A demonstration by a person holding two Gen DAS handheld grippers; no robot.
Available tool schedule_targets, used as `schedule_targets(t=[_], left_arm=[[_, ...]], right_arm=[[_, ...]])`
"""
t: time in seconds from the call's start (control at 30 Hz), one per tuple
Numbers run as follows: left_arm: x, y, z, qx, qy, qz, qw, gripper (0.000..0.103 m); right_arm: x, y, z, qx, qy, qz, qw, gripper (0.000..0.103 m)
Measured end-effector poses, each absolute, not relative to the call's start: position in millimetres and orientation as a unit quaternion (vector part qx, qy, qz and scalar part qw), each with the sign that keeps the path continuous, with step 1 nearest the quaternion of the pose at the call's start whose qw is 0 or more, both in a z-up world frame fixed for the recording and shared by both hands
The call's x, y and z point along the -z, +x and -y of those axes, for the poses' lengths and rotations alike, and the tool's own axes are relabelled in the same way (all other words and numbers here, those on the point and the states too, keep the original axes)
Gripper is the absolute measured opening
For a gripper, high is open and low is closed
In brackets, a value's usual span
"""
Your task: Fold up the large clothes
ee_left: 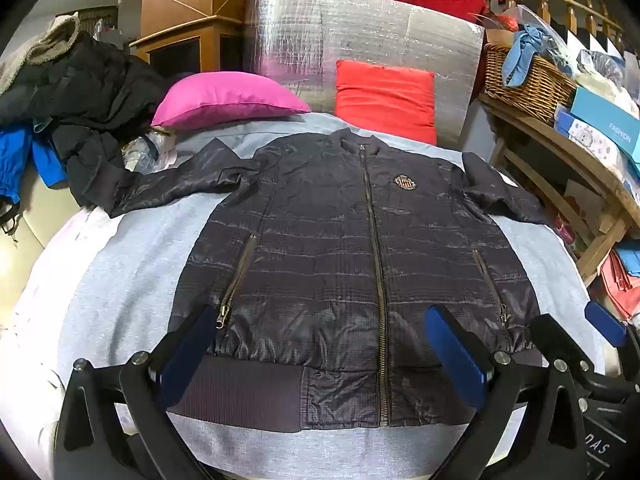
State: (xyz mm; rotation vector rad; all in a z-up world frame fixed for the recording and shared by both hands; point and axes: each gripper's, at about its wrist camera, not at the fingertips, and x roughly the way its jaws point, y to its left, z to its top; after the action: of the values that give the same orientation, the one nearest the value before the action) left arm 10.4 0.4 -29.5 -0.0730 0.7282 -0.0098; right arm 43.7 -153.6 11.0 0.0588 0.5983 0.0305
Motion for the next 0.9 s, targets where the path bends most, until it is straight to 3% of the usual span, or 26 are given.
schedule_targets(t=[0.9], left_arm=[[32.1, 8.7, -0.2, 0.003, -0.038, -0.355, 0.934, 0.103]], right_arm=[[-14.9, 45.5, 157.7, -0.007, 0.027, -0.290, 0.957, 0.103]])
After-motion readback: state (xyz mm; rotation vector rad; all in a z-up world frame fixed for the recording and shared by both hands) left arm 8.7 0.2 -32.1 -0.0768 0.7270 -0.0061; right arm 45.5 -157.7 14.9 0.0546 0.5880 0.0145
